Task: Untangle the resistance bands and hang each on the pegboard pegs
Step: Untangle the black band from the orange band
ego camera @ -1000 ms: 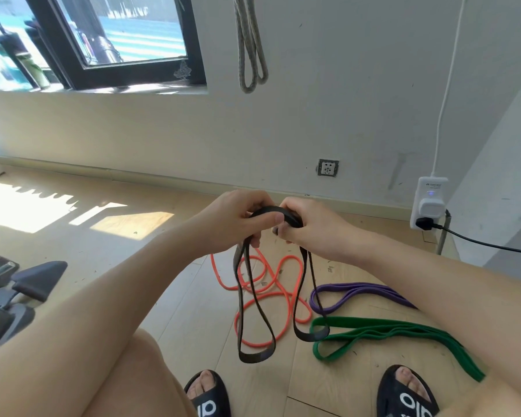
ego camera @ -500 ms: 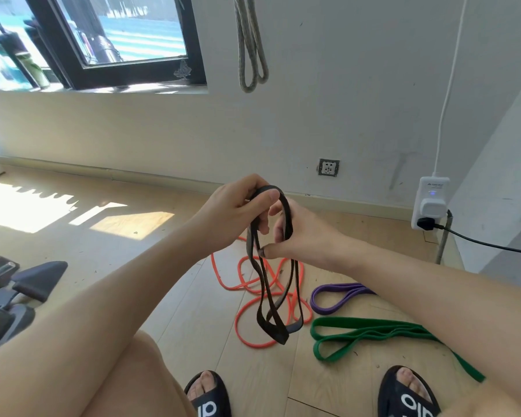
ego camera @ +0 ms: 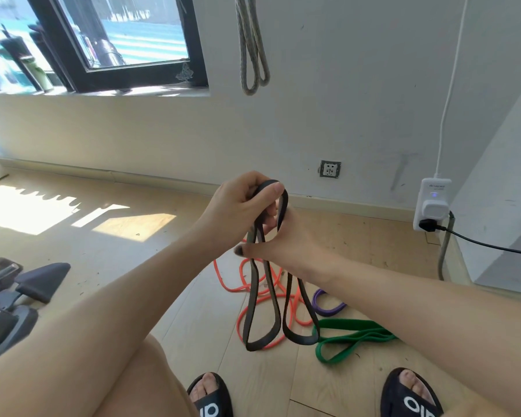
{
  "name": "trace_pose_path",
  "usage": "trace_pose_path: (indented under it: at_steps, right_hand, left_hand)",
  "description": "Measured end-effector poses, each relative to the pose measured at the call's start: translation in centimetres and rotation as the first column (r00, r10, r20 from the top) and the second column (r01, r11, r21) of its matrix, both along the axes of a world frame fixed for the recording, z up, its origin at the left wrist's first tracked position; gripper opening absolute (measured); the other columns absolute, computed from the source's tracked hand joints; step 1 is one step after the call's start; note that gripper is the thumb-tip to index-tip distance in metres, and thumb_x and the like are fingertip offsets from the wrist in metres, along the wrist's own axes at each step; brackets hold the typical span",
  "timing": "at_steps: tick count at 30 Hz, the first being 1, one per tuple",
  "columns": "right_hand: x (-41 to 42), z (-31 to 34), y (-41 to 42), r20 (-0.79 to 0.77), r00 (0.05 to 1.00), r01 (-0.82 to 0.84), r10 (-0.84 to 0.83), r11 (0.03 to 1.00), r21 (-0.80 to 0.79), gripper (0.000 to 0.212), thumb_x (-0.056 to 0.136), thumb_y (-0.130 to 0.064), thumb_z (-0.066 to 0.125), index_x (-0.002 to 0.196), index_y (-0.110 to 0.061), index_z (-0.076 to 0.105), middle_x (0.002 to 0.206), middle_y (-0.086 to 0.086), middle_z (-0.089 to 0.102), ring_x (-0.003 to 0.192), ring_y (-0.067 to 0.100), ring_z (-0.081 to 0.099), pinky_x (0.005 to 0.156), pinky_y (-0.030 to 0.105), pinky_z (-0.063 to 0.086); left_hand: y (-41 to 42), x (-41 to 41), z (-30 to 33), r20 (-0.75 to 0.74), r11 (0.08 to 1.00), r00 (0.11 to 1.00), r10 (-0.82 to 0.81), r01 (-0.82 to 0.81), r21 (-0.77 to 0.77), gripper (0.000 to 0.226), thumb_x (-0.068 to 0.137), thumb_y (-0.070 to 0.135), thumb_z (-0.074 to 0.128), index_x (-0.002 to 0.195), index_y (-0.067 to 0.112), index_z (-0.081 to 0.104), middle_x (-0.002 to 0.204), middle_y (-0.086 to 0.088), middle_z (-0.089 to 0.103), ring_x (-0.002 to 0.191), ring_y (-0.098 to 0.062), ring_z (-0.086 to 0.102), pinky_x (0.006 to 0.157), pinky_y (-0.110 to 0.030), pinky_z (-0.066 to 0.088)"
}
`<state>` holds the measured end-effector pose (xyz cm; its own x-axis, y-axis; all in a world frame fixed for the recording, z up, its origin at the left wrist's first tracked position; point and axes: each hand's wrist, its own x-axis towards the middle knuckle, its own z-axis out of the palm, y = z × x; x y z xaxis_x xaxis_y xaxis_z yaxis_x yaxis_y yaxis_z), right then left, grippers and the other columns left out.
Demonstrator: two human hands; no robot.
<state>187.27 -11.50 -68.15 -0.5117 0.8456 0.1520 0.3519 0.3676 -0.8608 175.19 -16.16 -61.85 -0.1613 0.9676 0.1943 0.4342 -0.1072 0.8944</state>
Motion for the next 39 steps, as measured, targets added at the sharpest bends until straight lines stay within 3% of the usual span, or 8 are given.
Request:
trace_pose_path:
  at_steps: [8, 14, 20, 24, 30, 32, 35, 39]
  right_hand:
    - [0.0, -0.4, -0.7, 0.001, 0.998, 0.057, -0.057, 0.998, -0.012, 0.012, 0.087, -0.019, 0.064, 0.096, -0.021, 0.057, 0.076, -0.003, 0.063, 0.07, 0.017, 0.066, 0.066, 0.043, 0.06]
    - [0.9, 0.2, 0.2, 0.059, 0.998, 0.0, 0.003, 0.998, -0.064, 0.029, 0.082, -0.018, 0.074, 0.103, -0.025, 0.055, 0.088, -0.005, 0.063, 0.078, 0.009, 0.062, 0.064, 0.022, 0.045]
    - [1.6, 0.8, 1.0, 0.129, 0.99, -0.053, 0.053, 0.999, -0.001, 0.014, 0.085, -0.016, 0.068, 0.091, -0.02, 0.055, 0.082, -0.002, 0.057, 0.074, 0.015, 0.053, 0.065, 0.029, 0.042]
    - [2.7, 0.8, 2.0, 0.184, 0.968, -0.16, 0.17, 0.985, -0.068, 0.016, 0.083, -0.013, 0.071, 0.089, -0.019, 0.057, 0.085, 0.001, 0.058, 0.076, 0.018, 0.056, 0.073, 0.039, 0.052]
    - [4.3, 2.2, 3.2, 0.267, 0.934, -0.231, 0.235, 0.972, -0.048, 0.028, 0.077, -0.015, 0.08, 0.084, -0.03, 0.057, 0.078, -0.007, 0.057, 0.067, 0.007, 0.055, 0.06, 0.021, 0.043]
    - [4.8, 2.9, 3.5, 0.309, 0.919, -0.245, 0.244, 0.969, -0.037, 0.027, 0.076, -0.015, 0.08, 0.078, -0.027, 0.056, 0.07, -0.009, 0.054, 0.057, 0.002, 0.051, 0.052, 0.015, 0.039]
    - [5.5, 3.7, 3.7, 0.371, 0.89, -0.274, 0.264, 0.961, -0.026, 0.025, 0.076, -0.012, 0.078, 0.077, -0.023, 0.055, 0.068, -0.005, 0.054, 0.054, 0.006, 0.052, 0.05, 0.019, 0.04]
    - [5.5, 3.5, 3.0, 0.421, 0.839, -0.362, 0.346, 0.931, -0.044, 0.021, 0.073, -0.011, 0.075, 0.08, -0.018, 0.057, 0.071, -0.001, 0.055, 0.061, 0.014, 0.053, 0.055, 0.028, 0.043]
  left_hand:
    - [0.1, 0.3, 0.1, 0.039, 1.0, 0.999, 0.013, -0.014, 0.02, 0.023, 0.103, 0.026, 0.059, 0.094, 0.006, 0.066, 0.066, 0.0, 0.067, 0.064, -0.022, 0.066, 0.073, -0.039, 0.061]
    - [0.1, -0.5, 0.3, 0.137, 0.998, 0.989, 0.049, -0.053, 0.029, 0.024, 0.104, 0.026, 0.058, 0.094, 0.005, 0.065, 0.066, 0.002, 0.062, 0.064, -0.02, 0.062, 0.071, -0.033, 0.057]
    - [0.3, -1.3, 0.4, 0.347, 0.997, 0.935, 0.07, -0.079, 0.013, 0.023, 0.106, 0.025, 0.054, 0.094, 0.006, 0.062, 0.064, 0.002, 0.055, 0.061, -0.017, 0.059, 0.085, -0.046, 0.06]
    - [0.3, -1.9, 0.3, 0.434, 0.994, 0.896, 0.094, -0.106, 0.003, 0.024, 0.107, 0.024, 0.051, 0.095, 0.006, 0.062, 0.063, 0.001, 0.052, 0.062, -0.016, 0.058, 0.08, -0.035, 0.059]
    - [0.3, -3.7, -0.1, 0.531, 0.989, 0.835, 0.146, -0.118, -0.087, 0.027, 0.108, 0.021, 0.045, 0.089, 0.007, 0.057, 0.059, -0.001, 0.049, 0.058, -0.019, 0.058, 0.085, -0.044, 0.058]
    - [0.2, -4.6, -0.5, 0.479, 0.984, 0.868, 0.132, -0.055, -0.171, 0.029, 0.107, 0.02, 0.04, 0.084, 0.008, 0.053, 0.058, -0.003, 0.048, 0.061, -0.023, 0.062, 0.096, -0.051, 0.056]
    - [-0.7, -5.9, -1.3, 0.171, 0.919, 0.984, -0.04, 0.103, -0.379, 0.029, 0.105, 0.03, 0.052, 0.086, 0.007, 0.057, 0.067, -0.007, 0.06, 0.081, -0.029, 0.075, 0.103, -0.048, 0.054]
    - [-1.1, -6.0, -1.7, -0.243, 0.812, 0.899, -0.364, 0.179, -0.556, 0.028, 0.088, 0.044, 0.076, 0.108, 0.028, 0.066, 0.09, 0.002, 0.079, 0.091, -0.018, 0.076, 0.092, -0.041, 0.057]
